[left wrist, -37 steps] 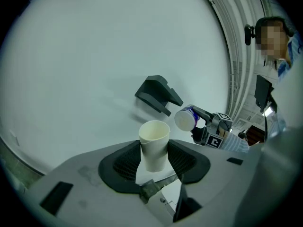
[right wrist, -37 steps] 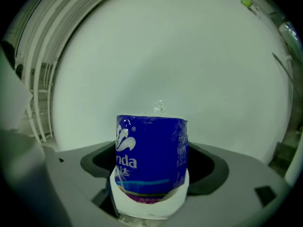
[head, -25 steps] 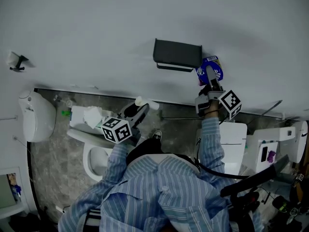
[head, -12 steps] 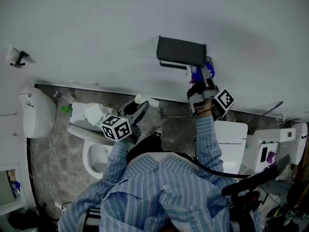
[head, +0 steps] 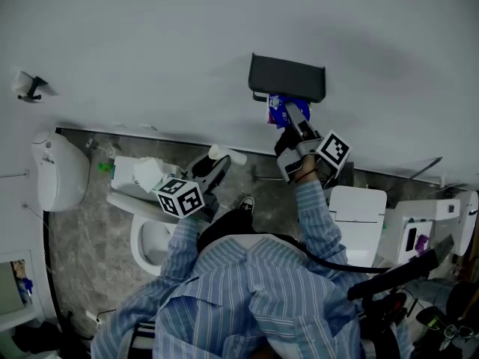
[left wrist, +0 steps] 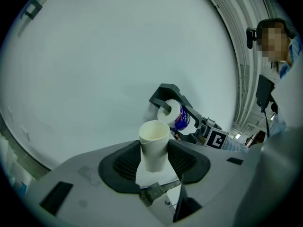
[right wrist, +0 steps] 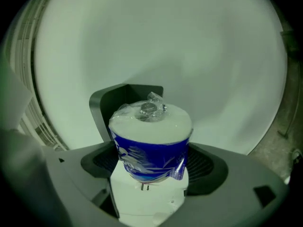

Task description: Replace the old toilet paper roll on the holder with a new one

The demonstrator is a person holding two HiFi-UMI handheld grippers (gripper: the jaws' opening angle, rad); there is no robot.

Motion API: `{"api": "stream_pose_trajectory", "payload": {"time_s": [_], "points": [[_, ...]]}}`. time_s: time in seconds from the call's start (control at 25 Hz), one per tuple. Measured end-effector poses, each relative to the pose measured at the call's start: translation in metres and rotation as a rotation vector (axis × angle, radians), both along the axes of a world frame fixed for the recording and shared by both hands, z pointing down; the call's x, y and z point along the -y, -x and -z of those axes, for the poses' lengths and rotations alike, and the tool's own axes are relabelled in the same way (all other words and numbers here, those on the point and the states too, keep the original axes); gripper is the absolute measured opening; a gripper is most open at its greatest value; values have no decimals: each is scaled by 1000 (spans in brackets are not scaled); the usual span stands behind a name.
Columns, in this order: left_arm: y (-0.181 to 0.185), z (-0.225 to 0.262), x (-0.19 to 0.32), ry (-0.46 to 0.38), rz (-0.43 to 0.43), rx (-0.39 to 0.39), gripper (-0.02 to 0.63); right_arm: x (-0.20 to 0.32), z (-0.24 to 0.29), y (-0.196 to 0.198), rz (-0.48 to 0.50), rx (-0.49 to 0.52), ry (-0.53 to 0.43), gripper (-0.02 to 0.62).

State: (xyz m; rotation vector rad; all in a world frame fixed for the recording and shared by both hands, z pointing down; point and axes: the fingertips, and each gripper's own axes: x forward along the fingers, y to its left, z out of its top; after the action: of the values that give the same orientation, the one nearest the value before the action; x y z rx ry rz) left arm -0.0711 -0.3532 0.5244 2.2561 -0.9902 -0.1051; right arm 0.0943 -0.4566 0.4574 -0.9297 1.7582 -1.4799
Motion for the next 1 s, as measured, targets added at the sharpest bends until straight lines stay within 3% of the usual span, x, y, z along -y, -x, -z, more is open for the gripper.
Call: {"api": "stream_pose_trajectory", "payload": {"time_s": [0.24,0.48,0.8,1.0], "points": [[1,1,-4,0,17,4,178,5,2,21,99,-51,-12,434],[14,-3,-7,13,38,14,178,-1,-4,33,120,24,0,434],[12,3,-9,10,30,28,178,-14,-1,30,177,-87,-48,436],[4,3,-19,8,9,34,178,-38,0,25,195,-84,-58,436]]}}
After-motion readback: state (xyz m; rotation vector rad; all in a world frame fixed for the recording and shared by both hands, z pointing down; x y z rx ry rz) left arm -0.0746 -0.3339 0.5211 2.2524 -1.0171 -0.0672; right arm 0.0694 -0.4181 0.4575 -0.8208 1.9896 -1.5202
